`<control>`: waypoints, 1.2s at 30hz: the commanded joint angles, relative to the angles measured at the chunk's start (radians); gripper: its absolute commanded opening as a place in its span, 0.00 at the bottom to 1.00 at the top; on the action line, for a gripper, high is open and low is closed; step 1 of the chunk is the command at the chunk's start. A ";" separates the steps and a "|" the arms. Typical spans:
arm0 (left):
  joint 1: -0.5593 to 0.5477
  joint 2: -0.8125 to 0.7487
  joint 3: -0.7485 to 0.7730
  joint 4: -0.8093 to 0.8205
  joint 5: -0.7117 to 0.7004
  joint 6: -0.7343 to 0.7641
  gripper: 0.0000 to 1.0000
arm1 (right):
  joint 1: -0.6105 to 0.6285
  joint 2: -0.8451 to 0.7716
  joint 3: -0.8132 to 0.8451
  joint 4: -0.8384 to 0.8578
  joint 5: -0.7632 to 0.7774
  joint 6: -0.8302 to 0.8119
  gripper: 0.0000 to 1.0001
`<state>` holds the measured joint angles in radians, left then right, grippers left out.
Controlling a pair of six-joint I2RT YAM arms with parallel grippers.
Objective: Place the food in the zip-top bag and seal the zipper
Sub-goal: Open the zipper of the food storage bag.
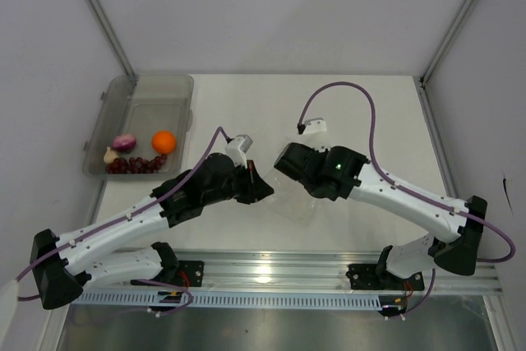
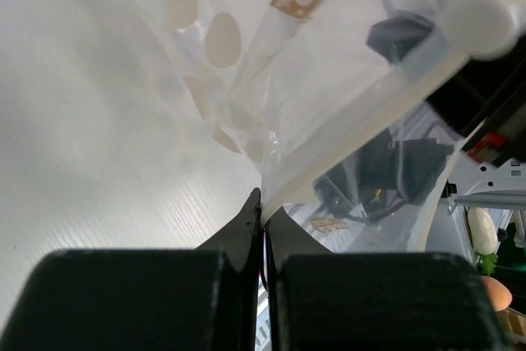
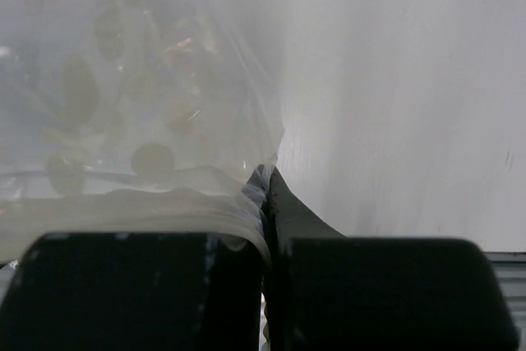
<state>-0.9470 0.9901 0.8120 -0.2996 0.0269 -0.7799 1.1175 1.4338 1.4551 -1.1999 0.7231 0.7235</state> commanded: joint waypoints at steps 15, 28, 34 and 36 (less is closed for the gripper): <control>0.005 0.076 0.021 0.089 0.093 0.033 0.10 | -0.091 -0.167 -0.073 0.015 0.021 -0.041 0.00; 0.013 0.064 0.046 0.087 0.079 0.087 0.68 | -0.129 -0.197 -0.203 0.221 -0.117 -0.151 0.00; 0.082 -0.037 0.064 -0.006 -0.022 0.116 1.00 | -0.198 -0.200 -0.245 0.278 -0.175 -0.225 0.00; 0.140 -0.080 0.079 -0.067 -0.082 0.123 1.00 | -0.215 -0.205 -0.254 0.298 -0.188 -0.242 0.00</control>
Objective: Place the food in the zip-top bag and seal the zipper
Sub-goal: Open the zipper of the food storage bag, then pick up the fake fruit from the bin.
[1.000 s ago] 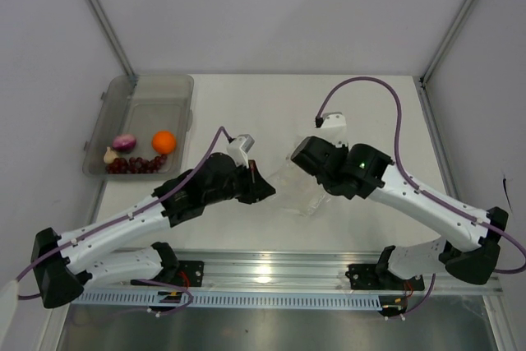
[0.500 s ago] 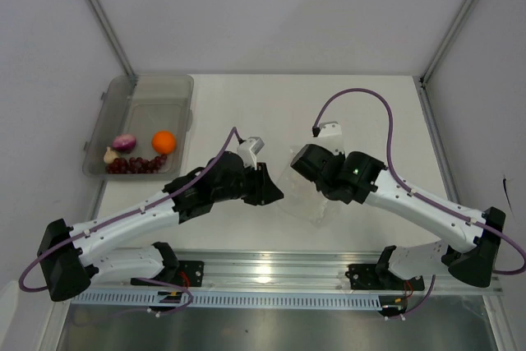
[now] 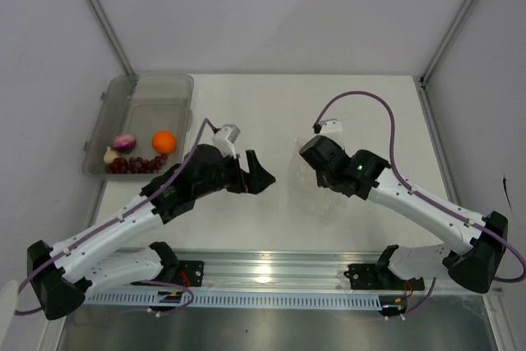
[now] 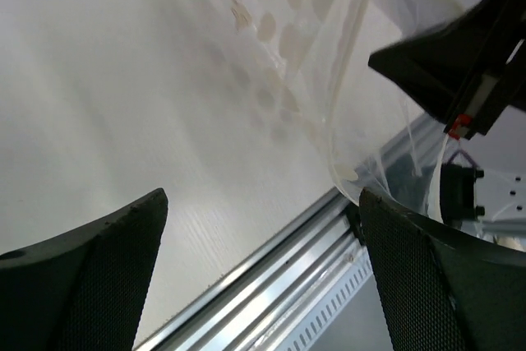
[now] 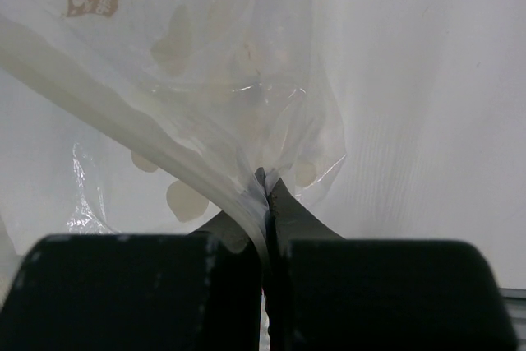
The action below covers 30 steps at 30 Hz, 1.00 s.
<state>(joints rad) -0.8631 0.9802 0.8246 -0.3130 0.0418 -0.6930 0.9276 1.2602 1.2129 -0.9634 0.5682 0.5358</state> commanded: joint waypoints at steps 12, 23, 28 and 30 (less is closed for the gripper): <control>0.518 -0.005 0.195 -0.296 -0.258 -0.005 1.00 | -0.050 -0.024 -0.004 0.109 -0.047 -0.123 0.00; 0.791 0.319 0.390 -0.435 -0.427 -0.215 1.00 | -0.065 -0.024 0.028 0.061 -0.037 -0.148 0.00; 0.843 0.485 0.467 -0.512 -0.505 -0.325 1.00 | -0.067 -0.018 0.028 0.057 -0.044 -0.151 0.00; 0.877 0.541 0.485 -0.526 -0.505 -0.341 0.99 | -0.067 -0.013 0.030 0.057 -0.045 -0.155 0.00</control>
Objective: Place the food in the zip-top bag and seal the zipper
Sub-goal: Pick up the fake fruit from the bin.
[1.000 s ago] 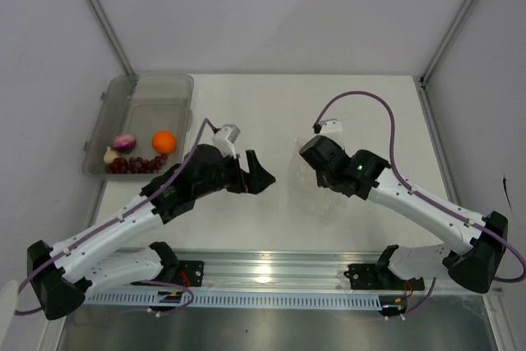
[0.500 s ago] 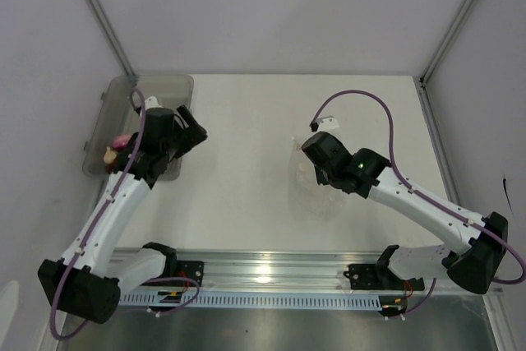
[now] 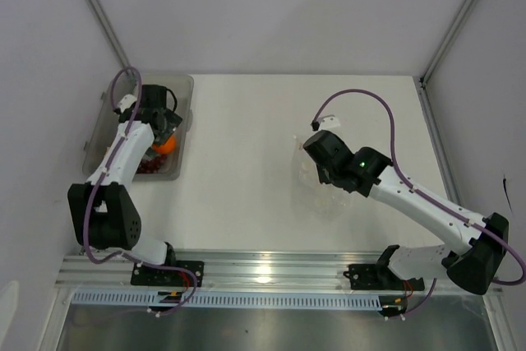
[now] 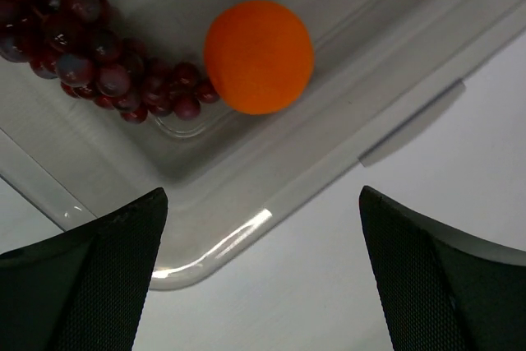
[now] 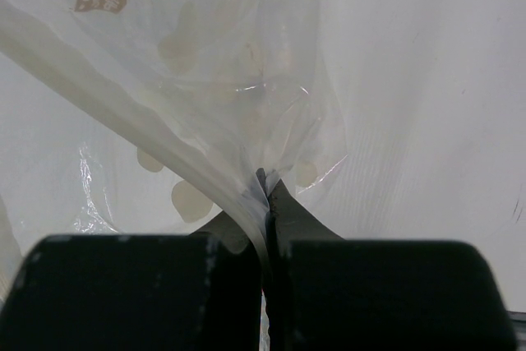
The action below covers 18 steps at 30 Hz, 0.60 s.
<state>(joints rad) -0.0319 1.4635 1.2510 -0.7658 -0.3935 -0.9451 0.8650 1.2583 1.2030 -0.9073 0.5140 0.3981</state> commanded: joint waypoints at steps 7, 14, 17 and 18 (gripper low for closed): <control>0.115 0.162 0.074 0.007 -0.050 -0.119 0.99 | -0.011 0.007 0.036 0.002 0.020 -0.035 0.00; 0.121 0.300 0.183 -0.029 -0.038 -0.142 1.00 | -0.021 0.039 0.035 0.015 0.014 -0.047 0.00; 0.127 0.350 0.223 -0.023 -0.007 -0.124 1.00 | -0.026 0.047 0.027 0.025 0.009 -0.050 0.00; 0.128 0.365 0.229 -0.024 -0.001 -0.118 0.99 | -0.027 0.049 0.026 0.027 0.009 -0.048 0.00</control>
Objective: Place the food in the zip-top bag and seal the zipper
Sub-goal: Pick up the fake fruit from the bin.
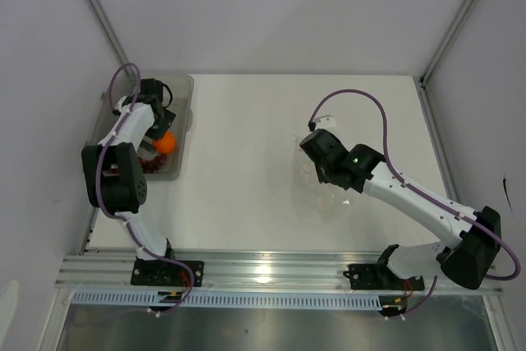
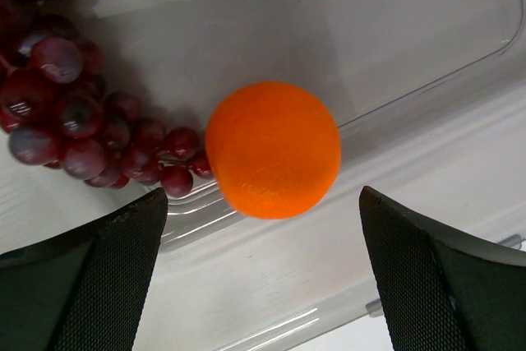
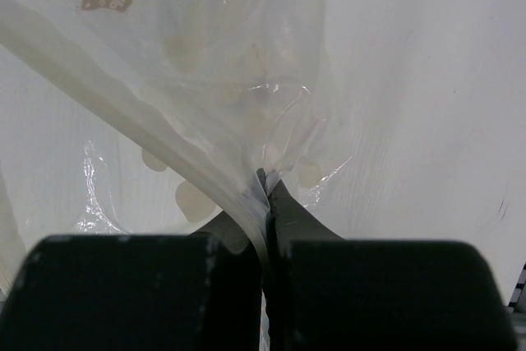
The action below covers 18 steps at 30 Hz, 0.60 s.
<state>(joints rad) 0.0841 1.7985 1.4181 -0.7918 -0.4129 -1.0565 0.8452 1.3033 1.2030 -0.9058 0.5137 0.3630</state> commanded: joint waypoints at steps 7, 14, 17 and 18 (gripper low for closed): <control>0.032 0.124 0.133 -0.024 0.083 -0.005 0.99 | -0.015 0.004 0.017 0.031 0.005 -0.019 0.00; 0.036 0.168 0.159 -0.047 0.095 0.004 0.96 | -0.018 -0.006 0.020 0.027 0.006 -0.016 0.00; 0.037 0.176 0.159 -0.047 0.098 0.003 0.93 | -0.017 -0.010 0.017 0.024 0.006 -0.009 0.00; 0.037 0.177 0.157 -0.046 0.102 0.006 0.93 | -0.018 -0.012 0.017 0.024 0.006 -0.009 0.00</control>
<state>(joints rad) 0.1116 1.9659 1.5352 -0.8246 -0.3264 -1.0542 0.8307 1.3064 1.2030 -0.8986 0.5133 0.3607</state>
